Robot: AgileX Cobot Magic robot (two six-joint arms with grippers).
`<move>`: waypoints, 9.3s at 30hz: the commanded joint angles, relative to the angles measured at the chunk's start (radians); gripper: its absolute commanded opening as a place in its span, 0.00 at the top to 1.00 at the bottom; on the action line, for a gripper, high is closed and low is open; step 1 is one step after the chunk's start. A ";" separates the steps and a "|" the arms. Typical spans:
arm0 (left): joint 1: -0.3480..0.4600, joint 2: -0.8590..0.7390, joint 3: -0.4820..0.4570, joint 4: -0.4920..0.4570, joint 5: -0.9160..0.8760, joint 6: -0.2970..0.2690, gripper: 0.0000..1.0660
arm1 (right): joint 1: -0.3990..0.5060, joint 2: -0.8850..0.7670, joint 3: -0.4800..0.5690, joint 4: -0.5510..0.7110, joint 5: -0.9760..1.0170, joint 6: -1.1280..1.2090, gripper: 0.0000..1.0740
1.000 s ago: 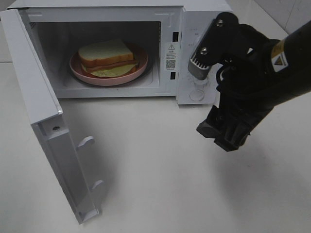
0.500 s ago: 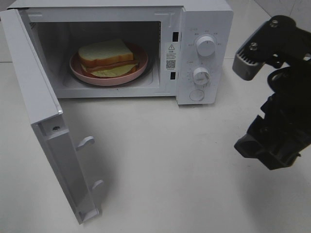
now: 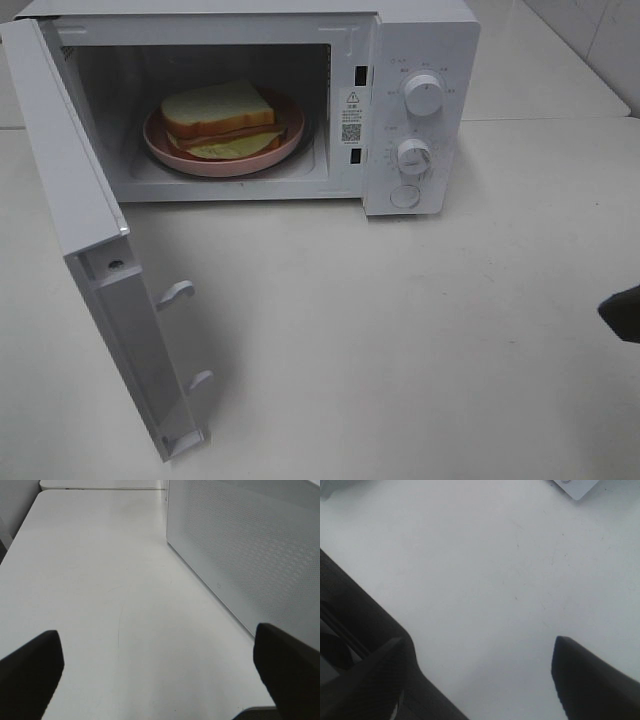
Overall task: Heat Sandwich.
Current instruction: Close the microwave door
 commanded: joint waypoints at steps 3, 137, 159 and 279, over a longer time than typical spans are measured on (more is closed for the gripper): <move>0.001 -0.018 0.002 -0.006 -0.009 -0.006 0.08 | -0.002 -0.072 0.003 0.002 0.075 0.021 0.29; 0.001 0.098 -0.035 -0.010 -0.071 -0.007 0.08 | -0.671 -0.850 0.276 0.109 0.019 0.116 0.29; 0.001 0.432 0.006 -0.006 -0.462 -0.003 0.97 | -0.671 -0.850 0.276 0.109 0.019 0.116 0.29; -0.715 2.014 -0.558 -0.056 -1.883 -0.127 1.00 | -0.671 -0.850 0.276 0.109 0.019 0.116 0.29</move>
